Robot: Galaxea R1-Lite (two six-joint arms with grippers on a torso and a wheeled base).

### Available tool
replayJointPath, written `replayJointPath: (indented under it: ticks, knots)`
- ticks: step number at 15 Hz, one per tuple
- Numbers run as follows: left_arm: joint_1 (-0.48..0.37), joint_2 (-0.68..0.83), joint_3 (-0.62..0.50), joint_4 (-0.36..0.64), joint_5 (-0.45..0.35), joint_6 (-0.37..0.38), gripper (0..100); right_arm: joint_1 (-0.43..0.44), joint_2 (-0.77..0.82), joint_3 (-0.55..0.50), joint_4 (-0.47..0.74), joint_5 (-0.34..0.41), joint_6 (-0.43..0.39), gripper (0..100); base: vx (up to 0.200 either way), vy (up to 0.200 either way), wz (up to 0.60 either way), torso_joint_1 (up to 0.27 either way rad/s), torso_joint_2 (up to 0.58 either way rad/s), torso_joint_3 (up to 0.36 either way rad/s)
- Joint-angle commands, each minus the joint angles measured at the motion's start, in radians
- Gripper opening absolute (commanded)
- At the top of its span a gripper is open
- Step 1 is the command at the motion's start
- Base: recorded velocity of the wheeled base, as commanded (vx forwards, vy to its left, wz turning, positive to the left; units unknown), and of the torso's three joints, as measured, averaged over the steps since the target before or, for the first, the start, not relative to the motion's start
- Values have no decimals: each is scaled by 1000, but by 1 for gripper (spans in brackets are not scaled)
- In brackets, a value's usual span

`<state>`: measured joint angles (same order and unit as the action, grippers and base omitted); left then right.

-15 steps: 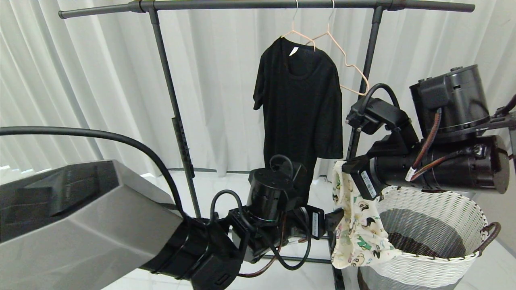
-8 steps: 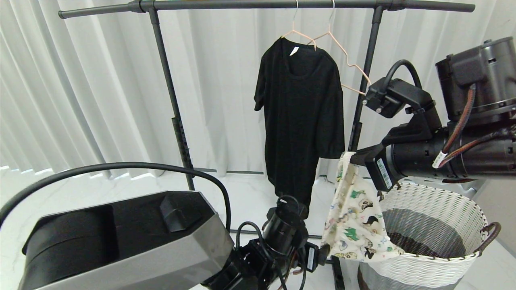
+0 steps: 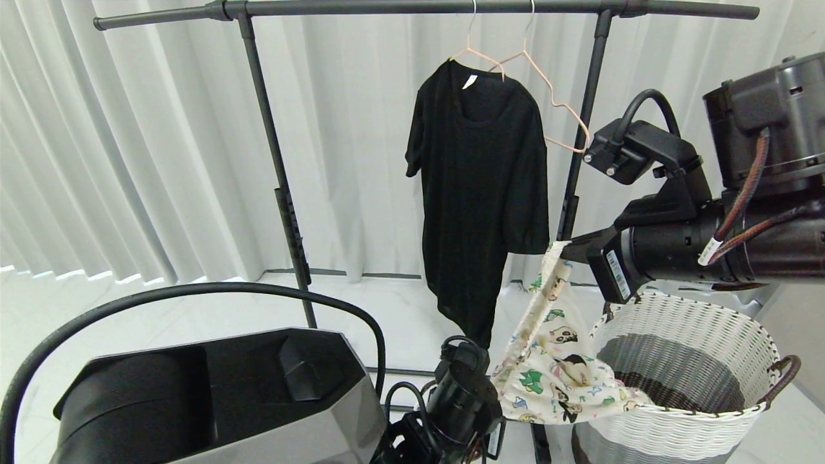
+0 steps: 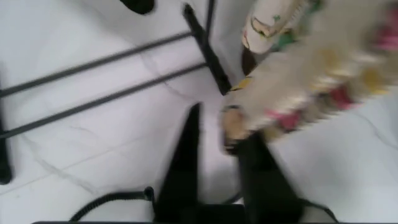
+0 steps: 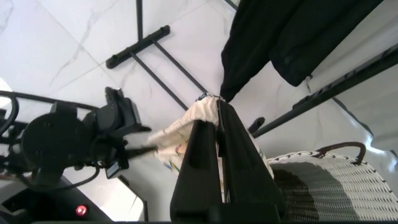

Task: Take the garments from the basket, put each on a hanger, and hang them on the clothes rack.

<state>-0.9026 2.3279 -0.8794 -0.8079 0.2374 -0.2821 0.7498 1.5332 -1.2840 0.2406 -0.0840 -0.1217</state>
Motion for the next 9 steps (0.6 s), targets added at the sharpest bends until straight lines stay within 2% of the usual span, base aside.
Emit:
replayJointPath:
  ticks: [1, 3, 4, 5, 7, 9]
  knots:
    - [-19, -16, 14, -22, 49, 3, 0, -9, 1, 5, 11, 0, -1, 0, 0, 0, 0, 0, 0, 0]
    - [-24, -70, 79, -94, 75, 14, 0, -20, 2, 17, 12, 0, -1, 0, 0, 0, 0, 0, 0, 0]
    - [-22, -182, 169, -103, 49, 20, 0, -20, 1, 38, 11, 0, 1, 0, 0, 0, 0, 0, 0, 0]
    - [-10, -257, 220, -100, 20, 20, 0, -20, -2, 51, 9, -2, 1, 0, 0, 0, 0, 0, 0, 0]
    - [-2, -386, 313, -86, 19, 18, 0, -13, -19, 54, 8, -5, 4, 0, 0, 0, 0, 0, 0, 0]
    - [22, -556, 376, -24, 19, 20, 0, -1, -45, 54, 8, -5, 5, 0, 0, 0, 0, 0, 0, 0]
